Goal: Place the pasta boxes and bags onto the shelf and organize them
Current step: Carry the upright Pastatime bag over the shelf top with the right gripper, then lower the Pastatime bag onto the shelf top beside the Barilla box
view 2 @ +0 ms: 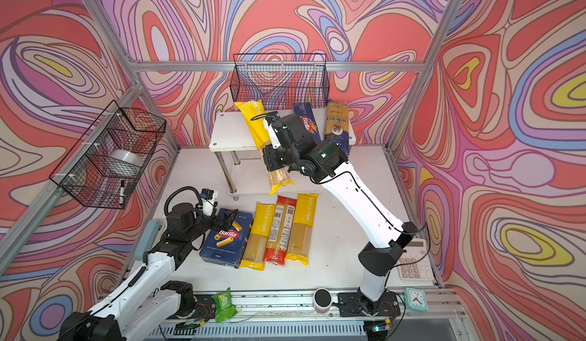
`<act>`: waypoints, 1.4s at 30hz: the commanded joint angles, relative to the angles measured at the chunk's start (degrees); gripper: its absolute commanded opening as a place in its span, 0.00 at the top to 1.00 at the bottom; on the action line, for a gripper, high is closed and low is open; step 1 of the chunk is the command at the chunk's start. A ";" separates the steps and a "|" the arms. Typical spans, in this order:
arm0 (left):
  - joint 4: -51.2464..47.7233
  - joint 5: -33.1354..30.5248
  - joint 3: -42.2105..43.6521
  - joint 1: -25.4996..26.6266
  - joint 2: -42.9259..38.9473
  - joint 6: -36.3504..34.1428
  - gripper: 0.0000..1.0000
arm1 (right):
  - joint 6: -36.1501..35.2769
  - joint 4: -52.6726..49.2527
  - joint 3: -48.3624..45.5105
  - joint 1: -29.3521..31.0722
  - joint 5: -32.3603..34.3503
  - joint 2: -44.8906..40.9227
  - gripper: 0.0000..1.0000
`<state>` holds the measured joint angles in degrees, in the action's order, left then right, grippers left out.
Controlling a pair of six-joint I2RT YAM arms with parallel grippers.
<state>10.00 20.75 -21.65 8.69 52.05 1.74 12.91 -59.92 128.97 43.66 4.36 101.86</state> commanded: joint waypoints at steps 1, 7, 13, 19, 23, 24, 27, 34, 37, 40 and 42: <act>-0.16 -0.27 -0.58 0.01 -0.47 -0.26 0.00 | -1.75 6.04 5.40 -1.00 2.59 0.78 1.00; -0.33 -0.16 -0.66 0.01 -0.28 -0.25 0.00 | -1.92 6.84 9.45 -4.10 0.40 3.76 1.00; -0.20 -0.43 -0.43 0.01 -0.72 -0.21 0.00 | -1.83 9.34 11.16 -7.16 -2.47 6.02 1.00; -0.12 -0.38 -0.48 0.01 -0.67 -0.24 0.00 | -2.58 10.10 14.79 -8.92 -3.71 9.45 1.00; -0.16 -0.37 -0.42 -0.06 -0.71 -0.24 0.00 | -2.40 9.90 16.58 -9.46 -4.21 11.55 1.00; -0.13 -0.42 -0.43 0.00 -0.64 -0.24 0.00 | -2.16 10.24 16.43 -9.77 -4.10 11.64 1.00; -0.15 -0.49 -0.42 -0.07 -0.72 -0.24 0.00 | -1.36 11.75 14.97 -11.10 -4.93 11.38 0.98; -0.13 -0.44 -0.37 -0.02 -0.81 -0.17 0.00 | -0.82 12.39 12.57 -12.33 -5.06 10.90 0.85; -0.11 -0.23 -0.33 -0.04 -0.90 -0.31 0.00 | -0.54 12.41 11.71 -12.45 -5.15 10.90 0.74; -0.16 1.44 -0.16 0.01 -1.16 -0.73 0.00 | -0.44 12.80 10.74 -12.45 -5.76 10.65 0.65; -0.24 1.27 -0.13 0.01 -1.38 -0.46 0.00 | -0.43 13.18 10.04 -12.41 -5.82 10.40 0.65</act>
<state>10.00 21.08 -21.65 8.69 51.62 1.72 12.91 -52.01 139.59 31.83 -2.44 113.36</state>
